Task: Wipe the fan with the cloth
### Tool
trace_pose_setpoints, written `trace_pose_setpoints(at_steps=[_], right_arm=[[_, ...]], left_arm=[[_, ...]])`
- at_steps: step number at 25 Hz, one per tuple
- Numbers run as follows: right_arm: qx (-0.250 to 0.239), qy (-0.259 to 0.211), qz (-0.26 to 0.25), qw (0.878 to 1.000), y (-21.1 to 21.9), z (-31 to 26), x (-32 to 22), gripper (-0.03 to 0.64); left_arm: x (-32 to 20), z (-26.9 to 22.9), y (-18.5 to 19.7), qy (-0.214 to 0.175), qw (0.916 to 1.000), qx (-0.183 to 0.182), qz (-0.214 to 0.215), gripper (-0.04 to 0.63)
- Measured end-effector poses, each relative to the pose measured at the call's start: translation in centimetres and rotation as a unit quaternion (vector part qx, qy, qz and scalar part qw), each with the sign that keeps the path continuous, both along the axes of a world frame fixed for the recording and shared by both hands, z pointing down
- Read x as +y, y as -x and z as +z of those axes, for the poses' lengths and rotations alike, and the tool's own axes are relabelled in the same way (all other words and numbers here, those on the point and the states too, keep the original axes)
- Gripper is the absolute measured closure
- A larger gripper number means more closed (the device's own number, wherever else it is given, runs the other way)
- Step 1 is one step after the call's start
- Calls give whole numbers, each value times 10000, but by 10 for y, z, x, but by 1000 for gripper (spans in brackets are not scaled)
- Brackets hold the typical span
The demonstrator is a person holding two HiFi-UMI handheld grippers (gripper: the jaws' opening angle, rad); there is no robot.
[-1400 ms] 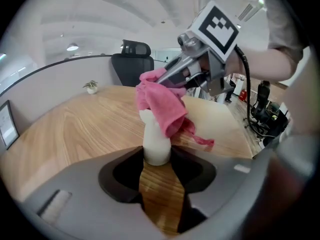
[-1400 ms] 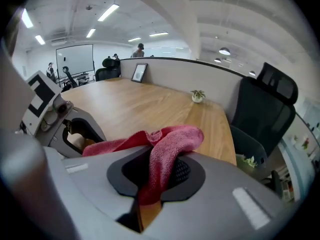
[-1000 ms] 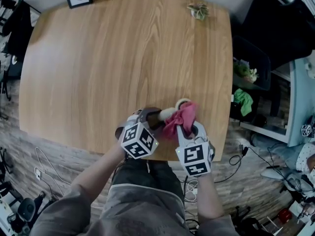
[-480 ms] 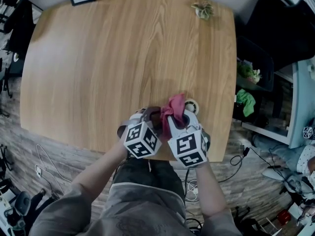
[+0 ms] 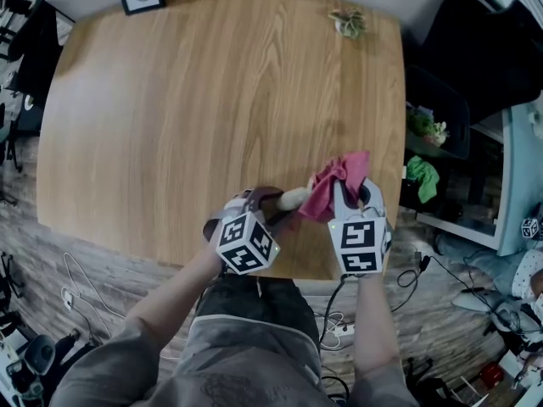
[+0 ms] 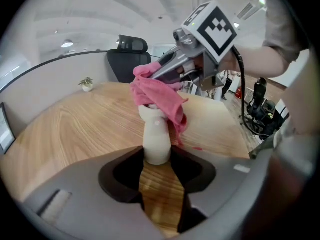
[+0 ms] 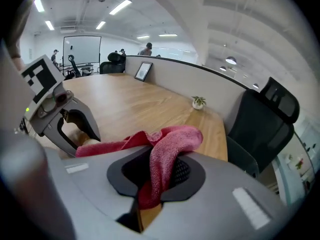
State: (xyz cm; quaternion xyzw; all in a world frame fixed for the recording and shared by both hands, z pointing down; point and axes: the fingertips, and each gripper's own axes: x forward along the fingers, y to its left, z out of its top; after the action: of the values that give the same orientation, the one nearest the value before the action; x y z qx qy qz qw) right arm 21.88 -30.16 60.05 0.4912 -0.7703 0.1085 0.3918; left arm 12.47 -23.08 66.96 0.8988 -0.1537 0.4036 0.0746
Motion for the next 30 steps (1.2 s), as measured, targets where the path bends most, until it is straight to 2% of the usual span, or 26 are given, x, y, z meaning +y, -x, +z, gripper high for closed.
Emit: trace_pose_setpoints(at_steps=[5,8,11,16,22,26,28,30], right_arm=[[-3,-249,152,9996,-18,-25,1,561],[-290,-420,187,9985,-14,-50,5,561],[-588,-620,194,9962,-7,-80,8,560],[-850,-1096,133,9902,9,-139,13,561],[-943,-1726,103,9804,24,-216,11,560],[-1104,-2229,96,9685,31,-268,15,561],[-1190,-2443,109,9623,37,-293,19,561],[-1276,-2649,142,9557,41,-318,23,561]], left_arm=[[-4,2,9,50,9995,-88,-297,413],[-10,-2,17,-191,9985,-428,-298,362],[-17,-18,22,-330,9980,-415,-336,357],[-30,-58,40,-567,9962,-164,-641,367],[-51,-134,63,-907,9881,424,-1171,399],[-60,-197,75,-1376,9791,780,-1277,400],[-63,-231,82,-1666,9713,1017,-1357,443],[-67,-266,88,-1938,9627,1244,-1422,451]])
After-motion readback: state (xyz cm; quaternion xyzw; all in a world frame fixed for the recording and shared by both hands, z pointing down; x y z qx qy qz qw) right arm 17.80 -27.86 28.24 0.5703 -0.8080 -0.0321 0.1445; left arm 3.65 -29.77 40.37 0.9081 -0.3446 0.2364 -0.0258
